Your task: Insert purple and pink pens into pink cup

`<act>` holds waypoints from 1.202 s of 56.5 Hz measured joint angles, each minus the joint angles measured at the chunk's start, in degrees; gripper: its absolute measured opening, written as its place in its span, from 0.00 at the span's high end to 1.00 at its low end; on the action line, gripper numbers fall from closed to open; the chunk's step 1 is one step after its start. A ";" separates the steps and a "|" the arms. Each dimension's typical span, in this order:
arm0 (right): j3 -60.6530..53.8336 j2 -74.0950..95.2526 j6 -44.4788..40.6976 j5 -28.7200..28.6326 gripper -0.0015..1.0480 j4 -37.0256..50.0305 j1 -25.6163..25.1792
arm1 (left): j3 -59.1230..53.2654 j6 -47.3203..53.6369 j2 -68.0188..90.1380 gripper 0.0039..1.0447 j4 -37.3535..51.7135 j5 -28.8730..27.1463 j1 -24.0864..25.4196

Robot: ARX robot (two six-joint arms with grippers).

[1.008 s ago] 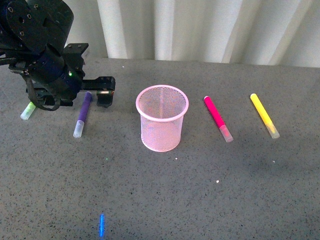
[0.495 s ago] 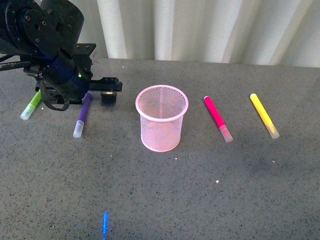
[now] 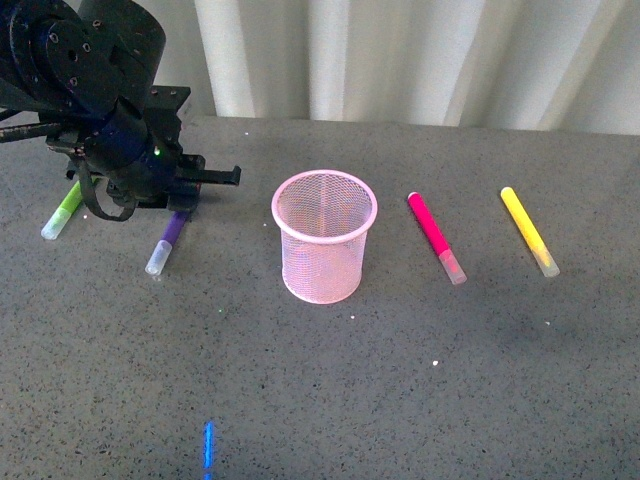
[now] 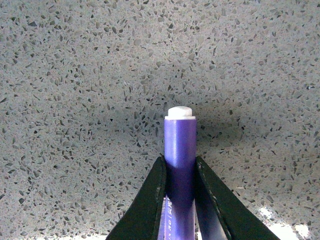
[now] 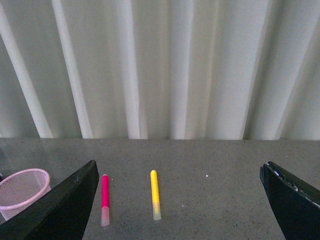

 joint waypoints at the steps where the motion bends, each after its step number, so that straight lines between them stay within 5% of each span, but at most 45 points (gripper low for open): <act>1: 0.00 0.00 0.00 0.00 0.07 0.00 0.00 | 0.00 -0.02 0.00 0.88 0.04 0.00 -0.02; 47: 0.00 0.00 0.00 0.00 0.07 0.00 0.00 | -2.32 0.57 -6.03 0.88 6.51 0.35 1.88; 68: 0.00 0.00 0.00 0.00 0.07 0.00 0.00 | -16.28 -4.83 -25.05 0.88 26.18 2.93 5.95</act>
